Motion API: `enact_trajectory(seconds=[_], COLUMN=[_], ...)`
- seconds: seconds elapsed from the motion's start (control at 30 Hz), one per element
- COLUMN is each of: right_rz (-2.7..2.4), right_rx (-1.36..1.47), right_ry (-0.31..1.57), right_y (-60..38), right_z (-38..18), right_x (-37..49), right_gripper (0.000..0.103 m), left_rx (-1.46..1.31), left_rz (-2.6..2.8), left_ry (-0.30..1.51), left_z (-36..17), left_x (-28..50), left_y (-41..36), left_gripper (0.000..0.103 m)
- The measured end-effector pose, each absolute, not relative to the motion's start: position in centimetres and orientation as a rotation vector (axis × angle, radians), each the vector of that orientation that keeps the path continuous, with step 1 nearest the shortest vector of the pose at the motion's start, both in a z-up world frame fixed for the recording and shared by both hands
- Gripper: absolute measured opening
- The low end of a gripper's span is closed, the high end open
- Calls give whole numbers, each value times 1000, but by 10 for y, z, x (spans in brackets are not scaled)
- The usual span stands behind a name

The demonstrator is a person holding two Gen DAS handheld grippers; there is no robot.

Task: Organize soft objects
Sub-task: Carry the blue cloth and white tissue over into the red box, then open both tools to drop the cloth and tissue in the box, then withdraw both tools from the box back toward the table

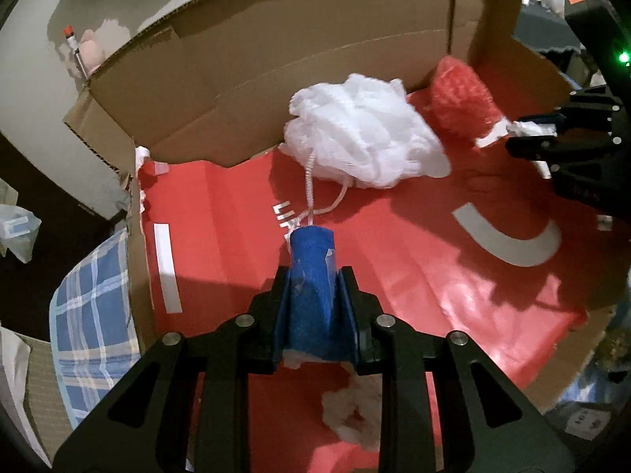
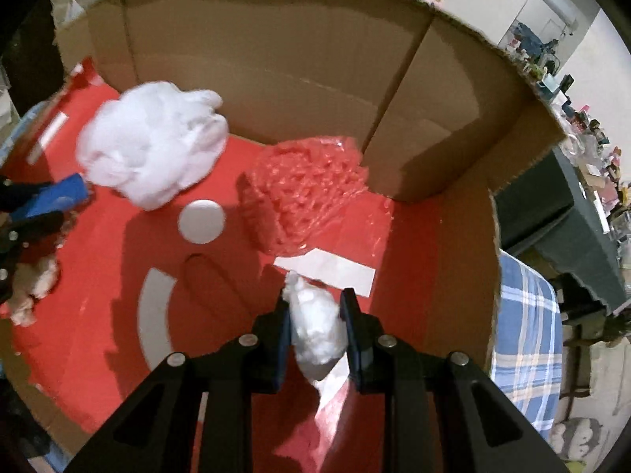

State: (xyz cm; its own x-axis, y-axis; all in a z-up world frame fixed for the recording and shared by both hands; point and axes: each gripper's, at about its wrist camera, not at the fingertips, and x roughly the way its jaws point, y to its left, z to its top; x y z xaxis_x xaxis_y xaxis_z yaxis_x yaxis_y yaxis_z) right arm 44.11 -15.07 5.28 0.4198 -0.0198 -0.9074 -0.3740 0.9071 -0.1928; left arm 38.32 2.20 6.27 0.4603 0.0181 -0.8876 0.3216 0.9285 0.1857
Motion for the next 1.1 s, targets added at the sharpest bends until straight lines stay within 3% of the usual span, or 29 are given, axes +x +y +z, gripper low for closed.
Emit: enact_trajectory(seconds=[0.47, 0.83, 0.9, 0.93, 0.97, 1.1], right_rz=[200, 225, 231, 236, 238, 243], right_rx=[-375, -370, -363, -365, -370, -385], right_ry=[1176, 1166, 1163, 1164, 1164, 1150], right_y=[-156, -159, -158, -154, -154, -150], right_z=[40, 44, 46, 47, 48, 51], right_x=[461, 462, 460, 458, 458, 453], right_gripper=[29, 48, 51, 52, 54, 58], left_rx=[332, 237, 228, 227, 226, 229], left_rz=[-195, -231, -234, -234, -232, -248], left_ry=[1121, 1131, 1126, 1117, 1094, 1053], left_z=[46, 49, 51, 54, 57, 68], left_x=[397, 404, 404, 403, 401, 396], left_y=[20, 38, 39, 40, 40, 40], left_gripper=[23, 26, 37, 59, 68, 68])
